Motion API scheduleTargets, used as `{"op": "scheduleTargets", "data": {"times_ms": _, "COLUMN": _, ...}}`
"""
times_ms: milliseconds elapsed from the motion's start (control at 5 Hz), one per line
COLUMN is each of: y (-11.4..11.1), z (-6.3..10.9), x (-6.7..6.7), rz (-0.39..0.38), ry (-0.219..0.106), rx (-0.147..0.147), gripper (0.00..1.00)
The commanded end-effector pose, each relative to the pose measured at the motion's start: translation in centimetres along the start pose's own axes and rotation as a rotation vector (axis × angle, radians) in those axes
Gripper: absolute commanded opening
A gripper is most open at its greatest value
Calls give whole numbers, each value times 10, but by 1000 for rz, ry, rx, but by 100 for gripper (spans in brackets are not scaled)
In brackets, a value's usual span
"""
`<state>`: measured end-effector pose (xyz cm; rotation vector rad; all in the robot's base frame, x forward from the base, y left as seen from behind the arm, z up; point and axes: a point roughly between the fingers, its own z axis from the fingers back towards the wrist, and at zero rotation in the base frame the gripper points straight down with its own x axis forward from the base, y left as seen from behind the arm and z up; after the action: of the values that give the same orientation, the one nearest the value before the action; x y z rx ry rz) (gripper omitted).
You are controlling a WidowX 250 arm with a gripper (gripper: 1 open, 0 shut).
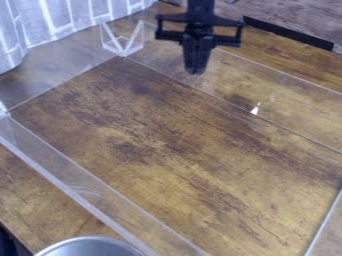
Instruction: Put the yellow object in the silver pot
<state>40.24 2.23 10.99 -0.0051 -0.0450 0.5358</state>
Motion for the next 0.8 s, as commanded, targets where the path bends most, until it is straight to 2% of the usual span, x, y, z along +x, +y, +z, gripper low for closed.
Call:
{"op": "scheduleTargets", "data": {"times_ms": 0, "y": -38, "z": 40, "x": -2, "rz": -44, "ry": -87, "rx": -56, "gripper": 0}}
{"op": "scheduleTargets", "data": {"times_ms": 200, "y": -74, "z": 37, "x": -11, "rz": -67, "ry": -76, "rx": -81, "gripper": 0}}
{"op": "scheduleTargets", "data": {"times_ms": 400, "y": -79, "z": 26, "x": -12, "rz": -65, "ry": -76, "rx": -92, "gripper": 0}}
{"op": "scheduleTargets", "data": {"times_ms": 600, "y": -72, "z": 15, "x": -1, "rz": -53, "ry": -90, "rx": -92, "gripper": 0}}
